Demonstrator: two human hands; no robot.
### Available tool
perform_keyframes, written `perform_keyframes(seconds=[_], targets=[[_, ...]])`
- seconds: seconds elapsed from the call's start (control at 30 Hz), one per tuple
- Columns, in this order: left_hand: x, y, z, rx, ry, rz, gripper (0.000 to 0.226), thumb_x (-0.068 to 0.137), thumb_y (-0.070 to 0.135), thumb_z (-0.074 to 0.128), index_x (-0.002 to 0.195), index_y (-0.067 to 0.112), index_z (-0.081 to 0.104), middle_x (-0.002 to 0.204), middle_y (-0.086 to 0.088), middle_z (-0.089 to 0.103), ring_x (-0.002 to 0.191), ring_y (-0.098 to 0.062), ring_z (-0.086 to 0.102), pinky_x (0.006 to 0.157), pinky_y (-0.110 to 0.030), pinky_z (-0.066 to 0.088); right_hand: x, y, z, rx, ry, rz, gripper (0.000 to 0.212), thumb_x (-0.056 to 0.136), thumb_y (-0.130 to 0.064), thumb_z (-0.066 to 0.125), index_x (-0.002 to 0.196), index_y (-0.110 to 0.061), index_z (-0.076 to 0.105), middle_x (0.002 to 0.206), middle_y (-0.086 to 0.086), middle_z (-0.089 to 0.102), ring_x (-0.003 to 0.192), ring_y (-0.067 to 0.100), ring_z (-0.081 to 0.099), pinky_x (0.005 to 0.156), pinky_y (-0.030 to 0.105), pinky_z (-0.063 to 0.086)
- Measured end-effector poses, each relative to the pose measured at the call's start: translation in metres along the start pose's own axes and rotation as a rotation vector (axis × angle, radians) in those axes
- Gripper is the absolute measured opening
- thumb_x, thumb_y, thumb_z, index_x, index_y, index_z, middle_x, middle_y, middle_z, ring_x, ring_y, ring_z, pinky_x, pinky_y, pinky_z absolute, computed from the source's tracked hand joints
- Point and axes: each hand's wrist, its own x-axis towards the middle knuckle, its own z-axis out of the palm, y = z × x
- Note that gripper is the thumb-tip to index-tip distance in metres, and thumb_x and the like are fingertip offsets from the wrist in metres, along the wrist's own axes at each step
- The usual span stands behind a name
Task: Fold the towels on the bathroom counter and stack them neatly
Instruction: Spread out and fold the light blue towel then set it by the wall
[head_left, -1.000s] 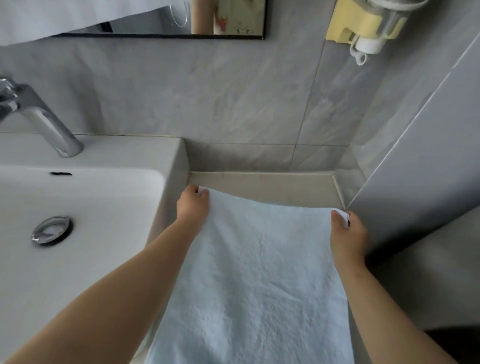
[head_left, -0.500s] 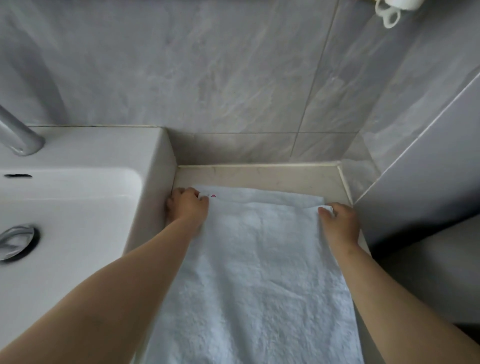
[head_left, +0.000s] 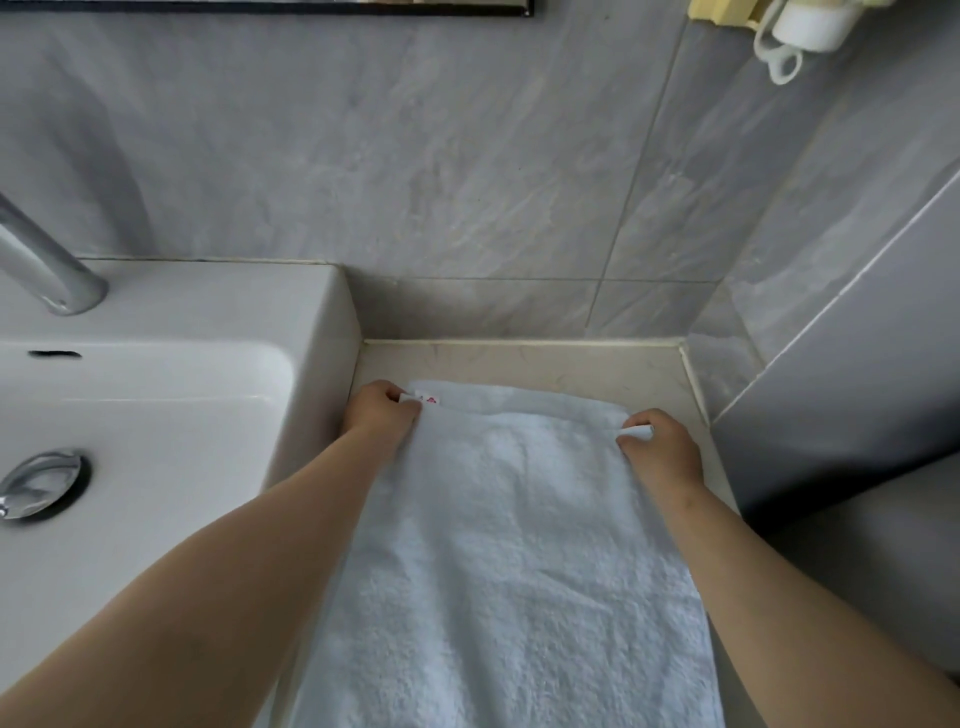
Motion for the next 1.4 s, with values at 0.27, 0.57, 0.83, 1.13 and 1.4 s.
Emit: perform_keyframes(seconds=[0.27,0.57,0.83,1.13,1.4], targets=[[-0.016,0.01,-0.017,-0.348,-0.029,-0.084,0.009,0.087,0.017,0.064,0.092,0.013,0.057,0.082,-0.007,0.057,0.082,-0.024,0.054,0.073,-0.03,0.045,-0.021,-0.016,-0.013,0.527,-0.03,0.025,0.021,0.083,0.001,0.063,0.074,-0.017,0.061,0.076,0.001,0.057,0.067,0.014,0.05,0.056,0.019,0.039],[-0.063,0.028,-0.063,-0.817,-0.406,-0.3,0.013,0.093,0.003,0.054,0.079,0.003,0.054,0.075,-0.01,0.063,0.07,-0.02,0.056,0.092,-0.034,0.046,-0.051,-0.04,-0.044,0.929,-0.377,0.218,0.016,0.084,0.002,0.061,0.079,-0.013,0.064,0.068,0.005,0.071,0.061,0.016,0.069,0.062,0.028,0.055],[-0.114,0.029,-0.12,-0.668,-0.132,0.233,0.013,0.085,0.007,0.066,0.076,0.013,0.058,0.073,-0.008,0.055,0.065,-0.022,0.053,0.059,-0.027,0.045,-0.101,-0.062,-0.096,0.734,0.062,-0.171,0.022,0.08,-0.003,0.07,0.072,-0.022,0.063,0.08,-0.003,0.062,0.071,0.015,0.055,0.066,0.029,0.043],[-0.165,0.041,-0.174,-0.528,0.132,0.599,0.019,0.088,0.015,0.064,0.073,0.021,0.054,0.072,0.002,0.05,0.046,0.002,0.048,0.042,-0.011,0.04,-0.154,-0.086,-0.151,0.888,0.154,-0.396,0.023,0.082,0.0,0.067,0.071,-0.02,0.064,0.078,-0.006,0.065,0.061,-0.007,0.061,0.06,0.008,0.047],[-0.191,0.042,-0.198,-0.553,0.19,0.732,0.022,0.093,0.015,0.056,0.074,0.022,0.05,0.072,0.007,0.049,0.051,0.003,0.046,0.046,-0.011,0.038,-0.172,-0.088,-0.18,0.877,0.016,-0.473,0.05,0.035,-0.061,0.085,0.069,-0.027,0.072,0.071,-0.009,0.07,0.07,0.009,0.064,0.063,0.021,0.052]])
